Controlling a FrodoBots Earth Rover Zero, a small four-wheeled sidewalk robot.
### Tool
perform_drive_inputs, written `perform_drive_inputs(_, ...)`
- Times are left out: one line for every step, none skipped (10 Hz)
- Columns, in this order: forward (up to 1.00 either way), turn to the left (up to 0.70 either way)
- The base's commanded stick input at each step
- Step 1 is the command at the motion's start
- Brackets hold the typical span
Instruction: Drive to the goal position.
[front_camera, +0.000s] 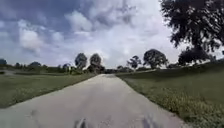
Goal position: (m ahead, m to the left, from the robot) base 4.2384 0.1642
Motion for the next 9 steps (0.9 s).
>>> perform_drive_inputs(0.69,0.03)
perform_drive_inputs(0.69,0.03)
perform_drive_inputs(0.69,0.03)
perform_drive_inputs(0.69,0.03)
perform_drive_inputs(0.69,0.03)
perform_drive_inputs(0.69,0.03)
perform_drive_inputs(0.69,0.03)
perform_drive_inputs(0.69,0.03)
perform_drive_inputs(0.69,0.03)
